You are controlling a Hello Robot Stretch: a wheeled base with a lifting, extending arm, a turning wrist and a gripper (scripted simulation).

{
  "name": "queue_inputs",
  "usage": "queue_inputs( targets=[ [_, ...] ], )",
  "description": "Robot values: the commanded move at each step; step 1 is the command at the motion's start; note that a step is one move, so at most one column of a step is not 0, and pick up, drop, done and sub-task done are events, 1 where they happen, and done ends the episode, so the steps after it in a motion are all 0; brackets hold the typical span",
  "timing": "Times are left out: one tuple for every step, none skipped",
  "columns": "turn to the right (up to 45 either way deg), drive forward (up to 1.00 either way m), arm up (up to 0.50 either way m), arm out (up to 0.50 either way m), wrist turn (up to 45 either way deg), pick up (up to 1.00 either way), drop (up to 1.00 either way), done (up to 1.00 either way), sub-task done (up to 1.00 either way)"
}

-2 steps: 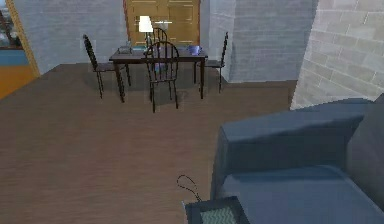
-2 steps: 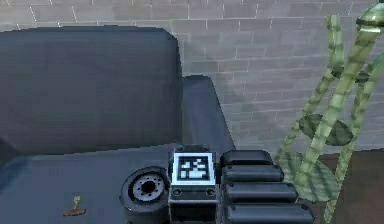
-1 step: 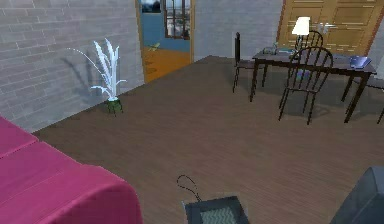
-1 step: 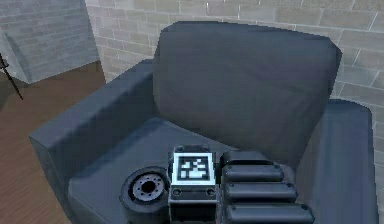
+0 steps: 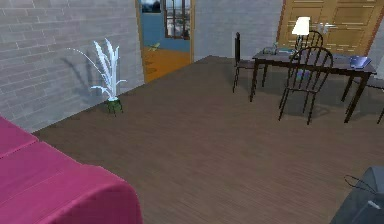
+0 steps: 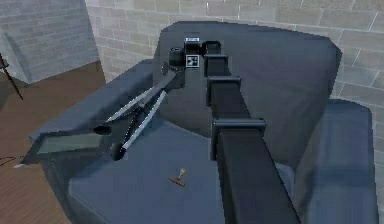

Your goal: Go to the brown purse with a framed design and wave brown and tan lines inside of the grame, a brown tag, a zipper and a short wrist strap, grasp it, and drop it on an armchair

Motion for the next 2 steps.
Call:
queue_inputs(
  targets=[
    [0.0, 0.00, 0.00, 0.00, 45.0, 0.00, 0.00, 0.00, 0.00],
    [0.0, 0.00, 0.00, 0.00, 45.0, 0.00, 0.00, 0.00, 0.00]
  ],
)
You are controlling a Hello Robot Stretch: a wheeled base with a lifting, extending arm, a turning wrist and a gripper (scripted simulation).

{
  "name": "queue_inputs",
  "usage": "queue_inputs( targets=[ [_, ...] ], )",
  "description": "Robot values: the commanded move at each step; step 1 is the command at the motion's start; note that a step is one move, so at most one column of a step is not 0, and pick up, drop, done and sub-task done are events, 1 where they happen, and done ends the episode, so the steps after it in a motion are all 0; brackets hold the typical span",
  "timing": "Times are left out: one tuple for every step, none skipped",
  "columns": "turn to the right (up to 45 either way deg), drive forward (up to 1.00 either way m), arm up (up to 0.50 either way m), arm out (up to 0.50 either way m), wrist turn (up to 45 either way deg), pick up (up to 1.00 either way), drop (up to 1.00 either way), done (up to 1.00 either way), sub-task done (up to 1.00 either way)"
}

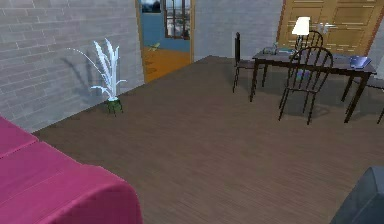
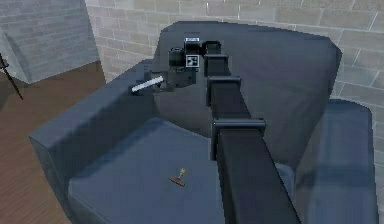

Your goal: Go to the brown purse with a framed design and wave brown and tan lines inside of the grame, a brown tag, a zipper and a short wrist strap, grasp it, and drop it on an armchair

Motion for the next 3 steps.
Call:
queue_inputs(
  targets=[
    [0.0, 0.00, 0.00, 0.00, 36.0, 0.00, 0.00, 0.00, 0.00],
    [0.0, 0.00, -0.18, 0.00, 0.0, 0.00, 0.00, 0.00, 0.00],
    [0.0, 0.00, -0.50, 0.00, 0.0, 0.00, 0.00, 0.00, 0.00]
  ],
)
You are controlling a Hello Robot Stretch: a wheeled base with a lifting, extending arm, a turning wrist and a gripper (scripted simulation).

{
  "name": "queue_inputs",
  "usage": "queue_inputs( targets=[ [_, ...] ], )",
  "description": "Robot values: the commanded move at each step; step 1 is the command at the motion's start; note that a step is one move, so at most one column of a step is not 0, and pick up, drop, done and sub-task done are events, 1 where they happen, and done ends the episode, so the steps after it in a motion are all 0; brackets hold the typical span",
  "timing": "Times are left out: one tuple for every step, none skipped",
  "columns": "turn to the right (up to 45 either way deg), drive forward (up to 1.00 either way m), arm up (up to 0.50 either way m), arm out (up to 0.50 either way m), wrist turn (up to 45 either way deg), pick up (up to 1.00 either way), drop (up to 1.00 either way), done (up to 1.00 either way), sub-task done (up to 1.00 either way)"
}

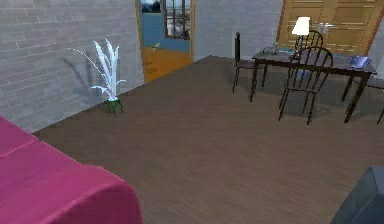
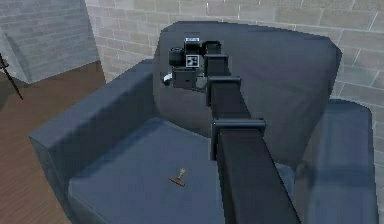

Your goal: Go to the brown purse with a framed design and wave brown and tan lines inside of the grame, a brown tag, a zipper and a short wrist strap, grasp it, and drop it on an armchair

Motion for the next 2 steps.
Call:
queue_inputs(
  targets=[
    [0.0, 0.00, 0.00, 0.00, 0.0, 0.00, 1.00, 0.00, 0.00],
    [0.0, 0.00, 0.00, -0.10, 0.0, 0.00, 0.00, 0.00, 0.00]
  ],
)
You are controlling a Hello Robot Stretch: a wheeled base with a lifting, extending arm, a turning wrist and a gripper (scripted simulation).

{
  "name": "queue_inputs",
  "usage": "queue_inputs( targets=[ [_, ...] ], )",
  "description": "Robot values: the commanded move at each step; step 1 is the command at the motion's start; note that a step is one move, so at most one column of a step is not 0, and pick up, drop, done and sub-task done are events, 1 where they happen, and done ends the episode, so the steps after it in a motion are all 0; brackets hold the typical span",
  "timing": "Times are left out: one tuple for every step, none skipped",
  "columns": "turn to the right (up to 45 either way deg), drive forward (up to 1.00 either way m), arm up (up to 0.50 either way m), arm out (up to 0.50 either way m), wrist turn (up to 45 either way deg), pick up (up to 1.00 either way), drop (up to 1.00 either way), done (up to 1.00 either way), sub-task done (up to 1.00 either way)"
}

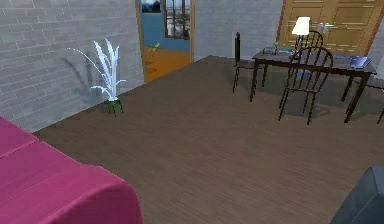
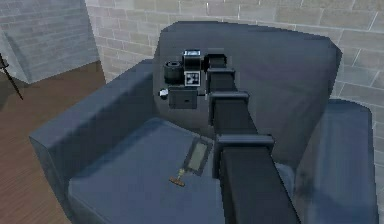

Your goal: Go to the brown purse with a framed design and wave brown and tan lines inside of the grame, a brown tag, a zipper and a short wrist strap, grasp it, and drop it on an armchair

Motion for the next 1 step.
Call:
queue_inputs(
  targets=[
    [0.0, 0.00, 0.00, 0.00, 0.0, 0.00, 0.00, 1.00, 0.00]
  ],
)
